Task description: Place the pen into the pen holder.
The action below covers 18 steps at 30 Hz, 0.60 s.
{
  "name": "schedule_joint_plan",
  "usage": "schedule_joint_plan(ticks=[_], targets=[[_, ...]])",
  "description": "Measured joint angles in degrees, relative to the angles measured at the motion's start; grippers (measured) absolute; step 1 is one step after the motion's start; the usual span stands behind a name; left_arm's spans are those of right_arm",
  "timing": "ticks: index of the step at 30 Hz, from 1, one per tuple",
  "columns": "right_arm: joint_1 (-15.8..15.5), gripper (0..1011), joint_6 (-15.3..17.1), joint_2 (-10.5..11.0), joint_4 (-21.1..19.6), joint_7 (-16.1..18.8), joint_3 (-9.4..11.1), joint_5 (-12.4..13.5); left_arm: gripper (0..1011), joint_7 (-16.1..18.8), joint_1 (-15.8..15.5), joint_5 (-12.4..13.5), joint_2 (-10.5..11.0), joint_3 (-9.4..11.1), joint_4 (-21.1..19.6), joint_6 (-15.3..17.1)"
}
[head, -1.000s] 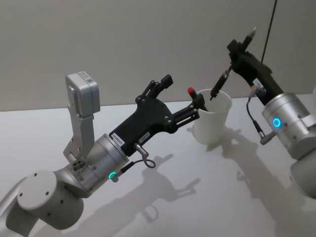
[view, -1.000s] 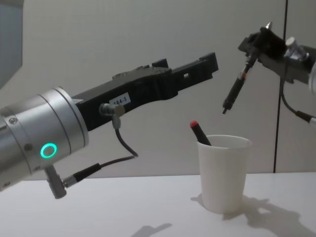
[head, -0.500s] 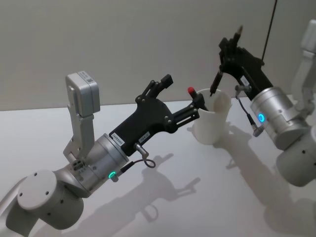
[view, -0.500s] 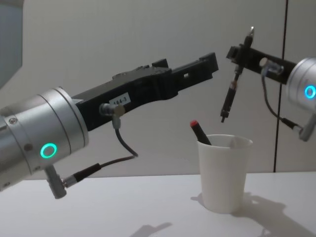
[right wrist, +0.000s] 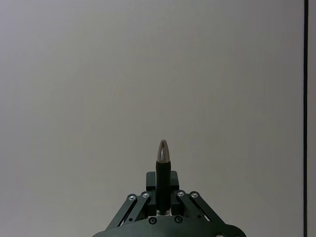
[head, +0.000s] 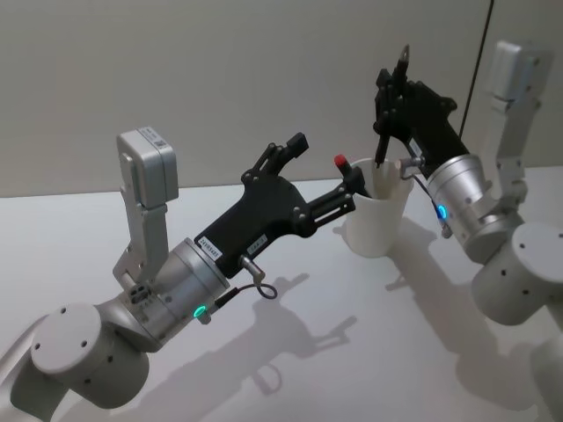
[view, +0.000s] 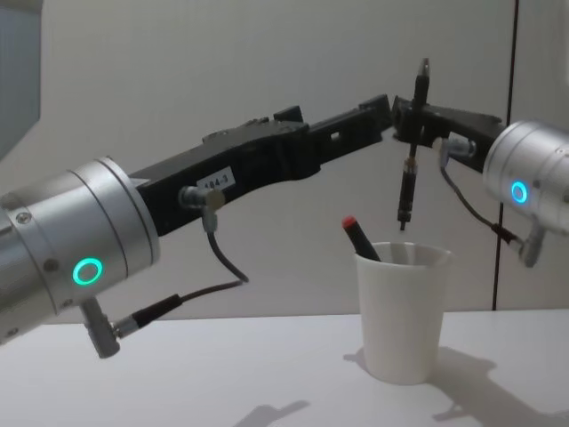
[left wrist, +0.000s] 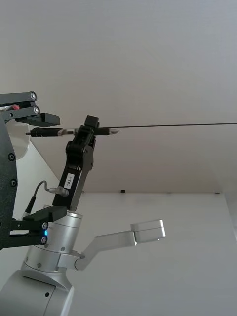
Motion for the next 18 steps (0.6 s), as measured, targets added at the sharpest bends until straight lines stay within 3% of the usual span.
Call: schedule_joint_plan(ticks=[10, 18], targets=[[0.22, 132, -1.54, -0.44, 2.71, -1.38, -0.82, -6.16, 1001, 0.00, 0.00, 0.00, 0.00, 0.00, 0.00, 0.00], [0.14, 131, -2.16, -0.78, 4.54, -1.88, -1.35, -8.79, 1001, 0.00, 0.00, 0.00, 0.00, 0.00, 0.00, 0.00]])
